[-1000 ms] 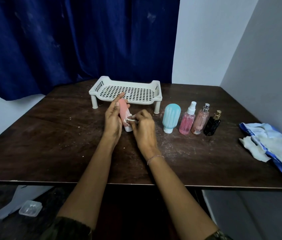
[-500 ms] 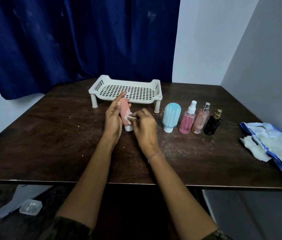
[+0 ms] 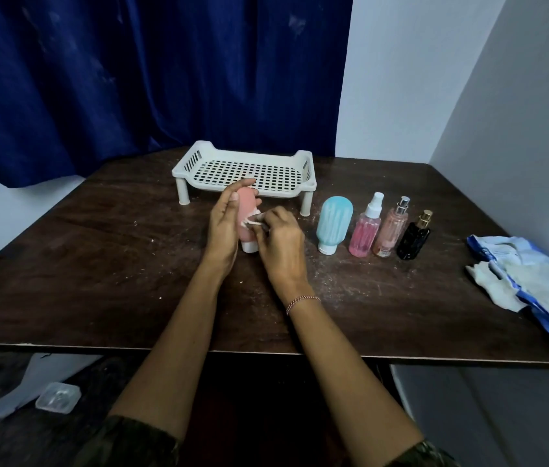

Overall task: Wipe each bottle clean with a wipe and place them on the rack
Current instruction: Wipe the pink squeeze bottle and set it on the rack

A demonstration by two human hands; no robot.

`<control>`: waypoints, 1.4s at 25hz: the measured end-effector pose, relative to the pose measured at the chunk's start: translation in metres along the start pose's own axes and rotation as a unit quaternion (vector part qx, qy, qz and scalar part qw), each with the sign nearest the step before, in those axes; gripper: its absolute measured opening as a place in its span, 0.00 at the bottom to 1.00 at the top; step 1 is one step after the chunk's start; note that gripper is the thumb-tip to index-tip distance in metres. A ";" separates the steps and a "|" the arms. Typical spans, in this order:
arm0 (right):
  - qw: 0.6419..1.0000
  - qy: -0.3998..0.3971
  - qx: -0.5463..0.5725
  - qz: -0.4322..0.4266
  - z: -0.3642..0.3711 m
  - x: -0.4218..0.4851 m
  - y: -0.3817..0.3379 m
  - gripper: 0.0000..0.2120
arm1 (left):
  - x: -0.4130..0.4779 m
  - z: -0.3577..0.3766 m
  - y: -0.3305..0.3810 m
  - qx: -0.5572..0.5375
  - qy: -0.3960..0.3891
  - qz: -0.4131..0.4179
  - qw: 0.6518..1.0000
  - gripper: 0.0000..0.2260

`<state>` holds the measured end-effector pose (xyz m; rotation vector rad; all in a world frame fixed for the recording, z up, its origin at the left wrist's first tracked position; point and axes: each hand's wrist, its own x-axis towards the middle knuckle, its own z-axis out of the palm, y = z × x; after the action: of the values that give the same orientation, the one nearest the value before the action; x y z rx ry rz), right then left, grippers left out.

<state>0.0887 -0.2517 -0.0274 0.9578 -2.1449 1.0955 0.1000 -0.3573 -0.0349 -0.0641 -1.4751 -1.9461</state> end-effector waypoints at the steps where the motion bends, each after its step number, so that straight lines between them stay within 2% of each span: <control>1: 1.000 -0.007 -0.008 -0.019 0.000 -0.001 -0.002 0.04 | 0.000 0.001 0.000 0.004 0.003 0.003 1.000 0.12; 3: 0.999 -0.009 -0.009 -0.031 0.001 -0.001 -0.002 0.04 | -0.001 0.002 0.001 0.011 0.006 0.006 1.000 0.12; 7: 0.999 0.013 0.019 0.024 0.000 0.003 0.006 0.03 | -0.002 0.002 0.001 0.010 0.002 0.012 1.000 0.11; 12: 0.999 -0.003 0.014 -0.036 0.000 -0.001 -0.001 0.03 | -0.003 0.004 0.001 0.013 -0.001 0.025 1.000 0.12; 16: 0.998 0.031 0.050 0.010 -0.003 0.003 0.005 0.03 | -0.003 0.004 0.000 0.040 -0.025 0.048 0.998 0.12; 20: 0.998 0.007 0.018 -0.052 0.001 -0.001 -0.001 0.04 | -0.004 0.006 0.002 0.037 -0.017 0.030 0.999 0.11; 25: 0.996 0.059 0.052 0.032 -0.005 0.006 0.011 0.03 | -0.004 0.004 0.001 0.057 -0.030 0.047 0.997 0.11; 27: 0.996 0.063 0.048 0.032 -0.006 0.007 0.009 0.03 | -0.005 0.004 0.001 0.059 -0.034 0.049 0.996 0.11; 31: 0.998 0.021 0.053 -0.034 -0.004 0.001 -0.002 0.04 | -0.004 0.004 0.002 0.047 -0.023 0.041 0.998 0.11; 35: 0.994 0.066 0.074 0.035 -0.005 0.008 0.010 0.03 | -0.005 0.004 0.003 0.069 -0.027 0.048 0.996 0.11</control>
<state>0.0772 -0.2464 -0.0238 0.8545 -2.0265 1.3288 0.1038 -0.3515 -0.0330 -0.1247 -1.6087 -1.7735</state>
